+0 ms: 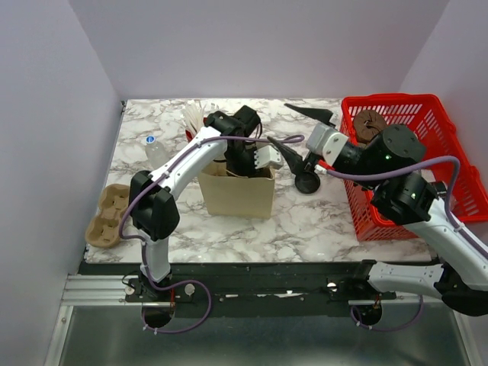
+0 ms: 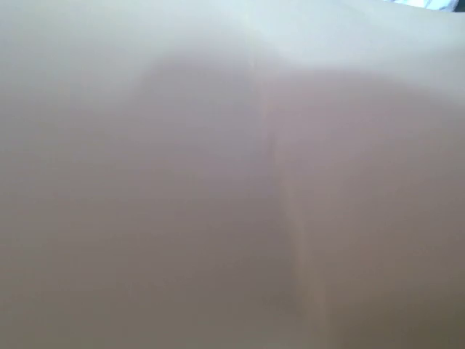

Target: Pack the takeout coffee

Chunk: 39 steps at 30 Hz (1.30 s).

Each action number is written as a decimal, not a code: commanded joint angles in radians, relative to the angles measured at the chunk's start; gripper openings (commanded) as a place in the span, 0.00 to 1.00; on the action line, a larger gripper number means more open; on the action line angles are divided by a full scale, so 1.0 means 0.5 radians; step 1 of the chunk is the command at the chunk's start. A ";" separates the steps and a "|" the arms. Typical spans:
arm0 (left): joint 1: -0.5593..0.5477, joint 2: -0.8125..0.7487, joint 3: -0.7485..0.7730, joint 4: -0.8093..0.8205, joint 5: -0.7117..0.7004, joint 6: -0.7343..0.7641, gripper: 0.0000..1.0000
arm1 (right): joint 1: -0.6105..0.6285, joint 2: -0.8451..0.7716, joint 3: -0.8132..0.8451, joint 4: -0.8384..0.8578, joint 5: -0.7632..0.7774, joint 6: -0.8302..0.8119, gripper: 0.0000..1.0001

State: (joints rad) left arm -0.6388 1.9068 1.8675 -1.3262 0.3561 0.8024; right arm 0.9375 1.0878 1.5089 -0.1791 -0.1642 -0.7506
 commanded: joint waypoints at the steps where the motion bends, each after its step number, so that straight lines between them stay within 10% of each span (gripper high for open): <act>1: 0.013 -0.141 -0.010 -0.066 0.223 -0.105 0.00 | -0.003 -0.104 -0.128 -0.322 -0.036 0.145 0.72; 17: 0.011 -0.206 -0.286 0.038 0.119 -0.108 0.01 | -0.007 -0.249 -0.385 -0.492 0.101 0.139 0.68; 25: -0.008 -0.221 -0.231 0.069 0.101 -0.148 0.31 | -0.031 -0.243 -0.395 -0.470 0.117 0.188 0.68; 39: -0.014 -0.328 -0.174 0.118 0.156 -0.154 0.52 | -0.062 -0.218 -0.379 -0.439 0.154 0.225 0.70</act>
State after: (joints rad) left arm -0.6392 1.8038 1.7386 -1.2850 0.4152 0.7444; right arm 0.9138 0.9817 1.3235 -0.4053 -0.1184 -0.6674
